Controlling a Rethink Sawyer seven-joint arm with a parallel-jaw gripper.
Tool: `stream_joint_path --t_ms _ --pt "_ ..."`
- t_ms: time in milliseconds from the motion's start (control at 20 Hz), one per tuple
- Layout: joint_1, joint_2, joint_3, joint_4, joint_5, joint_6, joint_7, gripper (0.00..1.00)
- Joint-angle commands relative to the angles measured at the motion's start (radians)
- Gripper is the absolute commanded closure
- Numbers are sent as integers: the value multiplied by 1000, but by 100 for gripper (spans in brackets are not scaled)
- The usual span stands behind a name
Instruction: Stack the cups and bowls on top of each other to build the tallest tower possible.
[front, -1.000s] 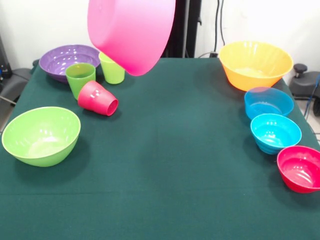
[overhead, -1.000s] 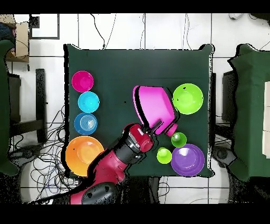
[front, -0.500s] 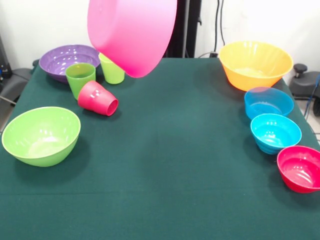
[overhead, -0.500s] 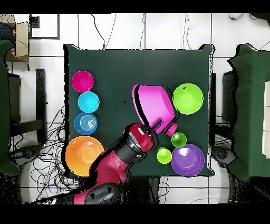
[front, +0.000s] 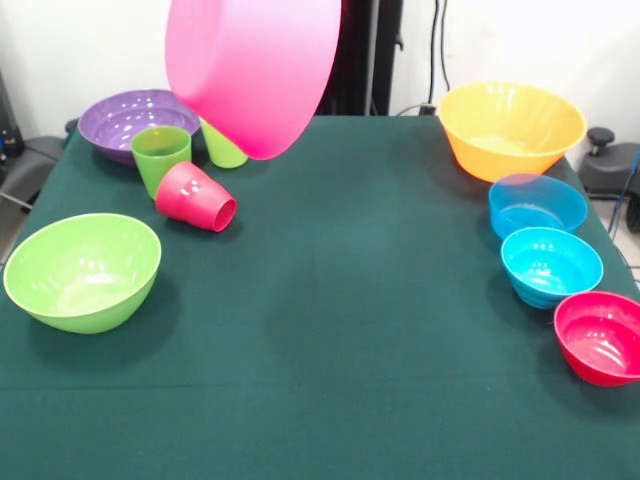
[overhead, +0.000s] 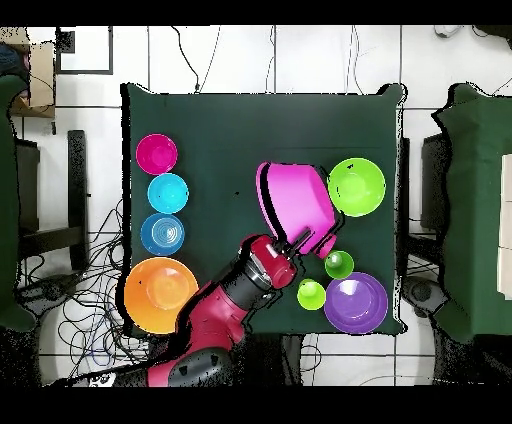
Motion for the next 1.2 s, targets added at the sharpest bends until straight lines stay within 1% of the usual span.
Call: stream_joint_path --t_ms 50,900,1100,1200 --pt "-10 44 167 -32 57 -33 152 100" --pt "12 99 192 -20 168 -53 160 100" --pt "22 117 197 -16 207 -52 151 100" --pt "24 123 197 -16 215 -53 146 100"
